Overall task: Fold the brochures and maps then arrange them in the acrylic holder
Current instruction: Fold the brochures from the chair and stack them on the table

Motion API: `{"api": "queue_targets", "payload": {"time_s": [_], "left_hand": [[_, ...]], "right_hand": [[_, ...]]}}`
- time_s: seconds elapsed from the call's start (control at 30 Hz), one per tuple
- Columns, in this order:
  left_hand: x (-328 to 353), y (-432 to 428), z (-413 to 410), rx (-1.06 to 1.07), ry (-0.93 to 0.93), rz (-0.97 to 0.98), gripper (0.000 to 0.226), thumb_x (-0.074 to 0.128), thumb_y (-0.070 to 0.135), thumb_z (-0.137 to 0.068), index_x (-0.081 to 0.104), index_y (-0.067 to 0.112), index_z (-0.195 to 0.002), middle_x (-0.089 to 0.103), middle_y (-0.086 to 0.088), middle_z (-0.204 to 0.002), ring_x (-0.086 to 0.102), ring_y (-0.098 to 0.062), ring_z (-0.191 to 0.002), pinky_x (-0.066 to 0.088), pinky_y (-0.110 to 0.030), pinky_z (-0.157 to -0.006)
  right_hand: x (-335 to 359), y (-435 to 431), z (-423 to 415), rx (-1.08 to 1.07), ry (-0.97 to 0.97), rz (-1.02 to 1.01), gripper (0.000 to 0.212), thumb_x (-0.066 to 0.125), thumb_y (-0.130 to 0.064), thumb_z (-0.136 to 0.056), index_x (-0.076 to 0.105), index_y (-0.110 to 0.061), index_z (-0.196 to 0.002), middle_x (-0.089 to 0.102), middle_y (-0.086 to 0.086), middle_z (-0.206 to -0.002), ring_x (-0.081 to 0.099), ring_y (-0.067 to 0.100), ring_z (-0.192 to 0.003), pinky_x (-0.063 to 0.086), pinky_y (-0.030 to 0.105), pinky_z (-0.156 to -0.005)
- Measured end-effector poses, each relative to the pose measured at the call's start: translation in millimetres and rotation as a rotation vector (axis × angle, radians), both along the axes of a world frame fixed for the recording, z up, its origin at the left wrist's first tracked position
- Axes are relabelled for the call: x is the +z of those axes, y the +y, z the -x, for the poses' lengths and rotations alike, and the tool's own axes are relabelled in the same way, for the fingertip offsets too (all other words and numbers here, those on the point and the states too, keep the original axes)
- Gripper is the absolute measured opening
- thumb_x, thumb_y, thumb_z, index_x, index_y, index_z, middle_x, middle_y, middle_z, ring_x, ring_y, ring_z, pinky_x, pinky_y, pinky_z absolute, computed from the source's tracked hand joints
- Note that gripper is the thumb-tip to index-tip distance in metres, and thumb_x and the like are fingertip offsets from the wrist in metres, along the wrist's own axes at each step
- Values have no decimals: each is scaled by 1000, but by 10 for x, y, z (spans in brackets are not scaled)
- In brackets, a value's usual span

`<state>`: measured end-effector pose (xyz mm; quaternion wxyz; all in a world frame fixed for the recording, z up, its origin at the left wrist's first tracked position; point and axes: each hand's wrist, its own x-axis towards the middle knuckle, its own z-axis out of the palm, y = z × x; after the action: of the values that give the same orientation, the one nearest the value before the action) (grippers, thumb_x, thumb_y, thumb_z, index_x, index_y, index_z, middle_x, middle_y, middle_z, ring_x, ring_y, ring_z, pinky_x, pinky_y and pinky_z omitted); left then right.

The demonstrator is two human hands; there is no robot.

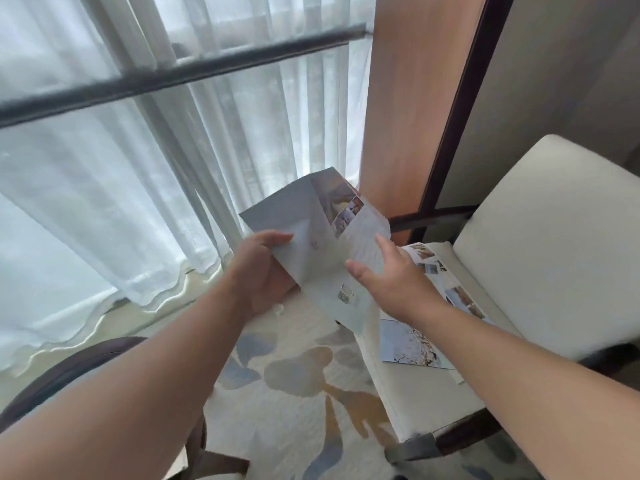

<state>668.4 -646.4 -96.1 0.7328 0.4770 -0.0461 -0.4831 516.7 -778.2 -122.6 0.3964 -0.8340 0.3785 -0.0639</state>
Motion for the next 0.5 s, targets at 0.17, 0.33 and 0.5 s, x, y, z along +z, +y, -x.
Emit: {"api": "queue_targets", "payload": {"time_s": [0.17, 0.33, 0.5], "left_hand": [[246, 414, -86, 23, -19, 110, 39, 43, 15, -79, 79, 3, -90, 75, -15, -97, 73, -30, -84, 59, -38, -65], [345, 642, -125, 70, -132, 90, 43, 47, 10, -75, 65, 7, -113, 72, -11, -107, 70, -30, -92, 58, -38, -73], [385, 756, -141, 35, -163, 22, 52, 45, 8, -73, 61, 4, -122, 70, -14, -111, 69, -31, -96, 58, -37, -78]], "right_hand": [[28, 138, -151, -322, -129, -600, 64, 57, -40, -95, 26, -27, -149, 50, 7, -136, 56, 31, -117, 52, 44, -90], [48, 294, -325, -239, -201, -840, 18, 52, -28, -99, 56, -20, -114, 73, 2, -98, 69, 22, -85, 55, 32, -63], [101, 347, -327, 98, -82, -645, 62, 49, -72, -83, 60, -27, -124, 59, -14, -118, 51, 17, -117, 39, 42, -100]]}}
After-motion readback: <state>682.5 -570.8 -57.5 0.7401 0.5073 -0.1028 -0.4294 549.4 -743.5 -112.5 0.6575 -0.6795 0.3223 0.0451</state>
